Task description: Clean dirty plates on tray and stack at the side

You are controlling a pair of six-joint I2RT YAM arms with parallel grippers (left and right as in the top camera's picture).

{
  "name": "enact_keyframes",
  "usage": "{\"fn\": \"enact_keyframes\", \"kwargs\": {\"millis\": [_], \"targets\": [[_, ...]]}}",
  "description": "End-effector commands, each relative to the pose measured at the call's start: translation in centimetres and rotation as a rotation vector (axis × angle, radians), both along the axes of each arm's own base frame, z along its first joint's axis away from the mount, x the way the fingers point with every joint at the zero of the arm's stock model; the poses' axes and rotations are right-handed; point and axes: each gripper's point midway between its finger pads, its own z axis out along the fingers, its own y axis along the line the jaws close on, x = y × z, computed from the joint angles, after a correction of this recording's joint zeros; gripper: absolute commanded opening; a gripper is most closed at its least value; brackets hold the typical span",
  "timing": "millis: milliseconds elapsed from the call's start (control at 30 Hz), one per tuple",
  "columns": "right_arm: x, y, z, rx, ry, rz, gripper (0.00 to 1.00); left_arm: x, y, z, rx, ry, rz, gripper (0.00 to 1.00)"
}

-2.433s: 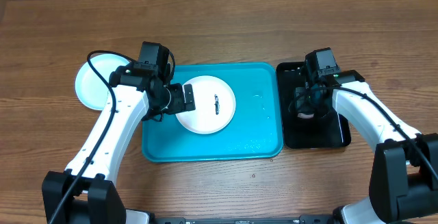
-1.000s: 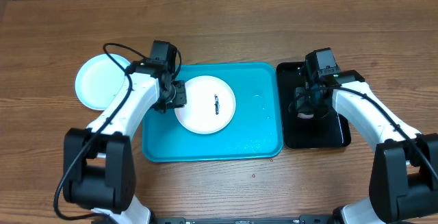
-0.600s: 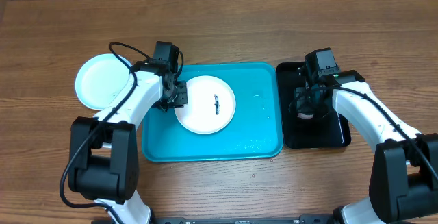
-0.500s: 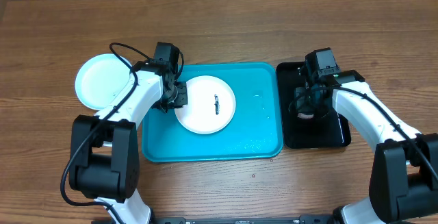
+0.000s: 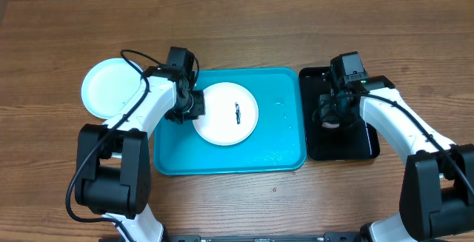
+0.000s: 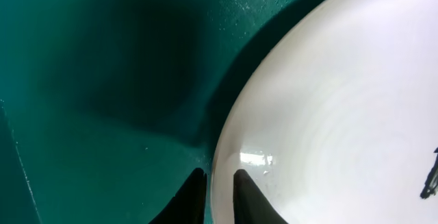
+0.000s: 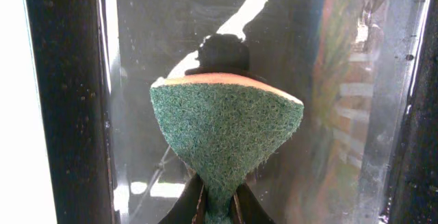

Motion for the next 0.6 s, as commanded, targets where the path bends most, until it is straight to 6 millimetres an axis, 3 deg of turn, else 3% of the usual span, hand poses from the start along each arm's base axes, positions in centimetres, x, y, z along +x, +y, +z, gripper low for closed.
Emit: {"fn": "enact_keyframes", "kwargs": {"millis": [0,100,333,567], "targets": [[1.04,0.16,1.50,0.015,-0.049,-0.005,0.09,-0.30,-0.21,-0.66,-0.006,0.020,-0.015,0.23],[1.04,0.16,1.50,0.015,-0.049,-0.005,0.09,0.03,-0.01,-0.64,0.006,0.006,-0.014,0.26],[1.02,0.15,1.50,0.015,-0.048,-0.005,0.09,0.17,0.51,-0.80,0.037,0.001,-0.006,0.18],[1.02,0.15,1.50,0.015,-0.048,-0.005,0.09,0.09,0.38,-0.85,0.031,0.005,-0.007,0.17]]}}
